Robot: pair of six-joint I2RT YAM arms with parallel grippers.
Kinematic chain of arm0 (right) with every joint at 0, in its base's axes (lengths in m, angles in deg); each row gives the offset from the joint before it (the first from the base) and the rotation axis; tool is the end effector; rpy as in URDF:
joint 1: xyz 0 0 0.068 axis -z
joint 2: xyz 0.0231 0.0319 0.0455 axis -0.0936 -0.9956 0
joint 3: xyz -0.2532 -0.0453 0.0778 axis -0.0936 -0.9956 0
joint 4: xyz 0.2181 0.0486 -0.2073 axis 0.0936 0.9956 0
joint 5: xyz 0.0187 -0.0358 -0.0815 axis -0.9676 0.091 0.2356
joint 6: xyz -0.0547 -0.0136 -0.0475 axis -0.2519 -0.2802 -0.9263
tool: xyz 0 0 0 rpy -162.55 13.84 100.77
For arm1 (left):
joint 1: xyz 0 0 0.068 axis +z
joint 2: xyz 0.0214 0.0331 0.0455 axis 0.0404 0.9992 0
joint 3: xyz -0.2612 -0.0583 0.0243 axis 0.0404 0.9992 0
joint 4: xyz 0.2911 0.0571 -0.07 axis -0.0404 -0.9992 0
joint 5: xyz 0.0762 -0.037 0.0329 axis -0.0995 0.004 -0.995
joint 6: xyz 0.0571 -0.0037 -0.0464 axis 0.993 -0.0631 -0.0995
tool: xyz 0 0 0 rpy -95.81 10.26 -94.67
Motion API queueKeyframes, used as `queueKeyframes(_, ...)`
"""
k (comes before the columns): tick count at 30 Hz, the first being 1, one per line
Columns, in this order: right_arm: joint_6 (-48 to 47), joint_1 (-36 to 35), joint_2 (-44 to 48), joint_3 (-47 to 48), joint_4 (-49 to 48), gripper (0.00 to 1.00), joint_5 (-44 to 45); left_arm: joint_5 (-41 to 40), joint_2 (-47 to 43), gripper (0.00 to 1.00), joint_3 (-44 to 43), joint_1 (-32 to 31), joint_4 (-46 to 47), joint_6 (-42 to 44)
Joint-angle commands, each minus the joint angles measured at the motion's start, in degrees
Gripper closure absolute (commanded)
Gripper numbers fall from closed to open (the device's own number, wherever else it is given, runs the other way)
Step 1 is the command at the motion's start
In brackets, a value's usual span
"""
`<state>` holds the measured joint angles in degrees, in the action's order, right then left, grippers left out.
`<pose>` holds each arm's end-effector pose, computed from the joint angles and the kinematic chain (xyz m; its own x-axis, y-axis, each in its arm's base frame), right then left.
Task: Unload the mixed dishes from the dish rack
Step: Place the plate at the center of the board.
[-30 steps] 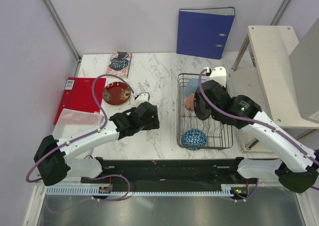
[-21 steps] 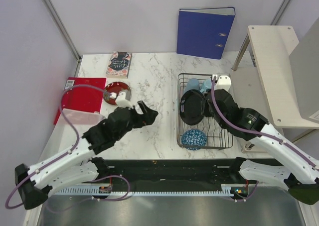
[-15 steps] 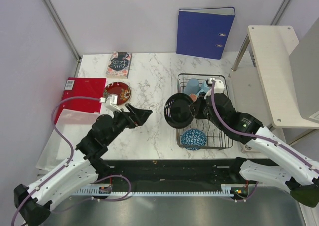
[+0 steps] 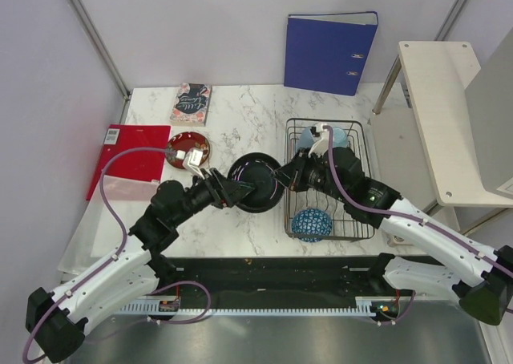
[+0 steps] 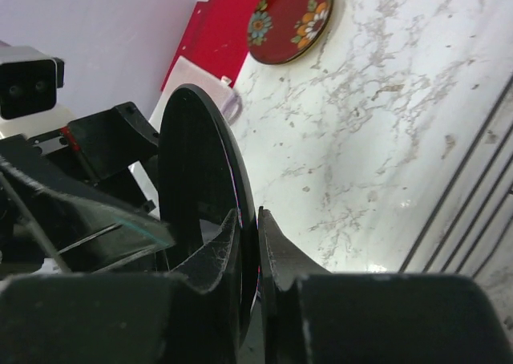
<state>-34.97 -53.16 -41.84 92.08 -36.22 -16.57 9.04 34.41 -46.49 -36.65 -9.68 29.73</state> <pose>0.2106 0.2305 0.3277 -0.6431 0.3086 -0.7008 -0.3962 0.6490 0.6494 0.1887 -0.1667 0.2639 -0.6082 -0.4748 -0.6361 0.4547 0.4485 -0.7695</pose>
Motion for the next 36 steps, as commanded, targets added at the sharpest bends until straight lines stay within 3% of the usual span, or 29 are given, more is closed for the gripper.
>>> queueKeyframes(1, 1.43, 0.15, -1.11, -0.67, -7.35, 1.0, -6.05, 2.31, 0.46, 0.38, -0.77, 0.2, 3.1, 0.87)
queueKeyframes(2, 1.43, 0.07, -1.2, -0.76, -7.27, 1.0, -6.05, 2.31, 0.55, 0.47, -0.68, 0.2, 3.01, 0.95)
queueKeyframes(3, 1.16, 0.15, -1.03, -0.85, -7.27, 1.0, -5.79, 2.22, 0.55, 0.66, -0.59, 0.2, 2.92, 1.04)
queueKeyframes(5, 1.08, 0.15, -0.68, -1.29, -7.09, 1.0, -5.35, 1.26, 0.03, 0.83, -0.77, 0.2, 1.52, 1.04)
queueKeyframes(6, 0.9, 0.24, -0.24, -1.37, -6.83, 1.0, -4.74, 0.73, -0.24, 0.97, -0.85, 0.29, 0.56, 1.13)
queueKeyframes(7, 0.55, 0.15, -0.06, -1.46, -6.65, 1.0, -4.47, 0.2, -0.41, 0.98, -1.03, 0.29, -0.24, 1.22)
queueKeyframes(12, -1.47, 0.24, 0.38, -1.11, -4.46, 0.98, -2.62, -3.05, -2.26, 0.98, -2.26, 0.55, -5.42, 1.92)
queueKeyframes(13, -1.82, 0.24, 0.38, -0.76, -3.85, 0.71, -1.66, -3.66, -2.61, 0.98, -2.44, 0.64, -6.3, 2.1)
queueKeyframes(16, -3.67, 0.24, 0.12, 0.99, 0.54, 0.25, 3.59, -8.22, -3.14, 0.98, -4.28, 1.25, -11.82, 2.97)
queueKeyframes(19, -5.77, 0.15, -0.24, 4.15, 8.71, 0.07, 13.24, -12.26, -1.48, 0.98, -7.61, 3.71, -19.74, 3.42)
queueKeyframes(25, -8.68, 0.24, 0.99, 4.25, 13.92, 0.04, 20.05, -13.52, 5.37, 0.98, -12.63, 16.26, -29.06, 1.22)
queueKeyframes(32, -10.26, 0.24, 1.43, 1.0, 13.39, 0.08, 17.25, -7.46, 17.94, 0.98, -18.86, 34.45, -25.57, 2.1)
queueKeyframes(36, -11.05, 0.24, 2.83, -0.76, 13.03, 0.09, 16.36, -4.03, 25.84, 0.98, -20.45, 40.87, -24.33, 2.45)
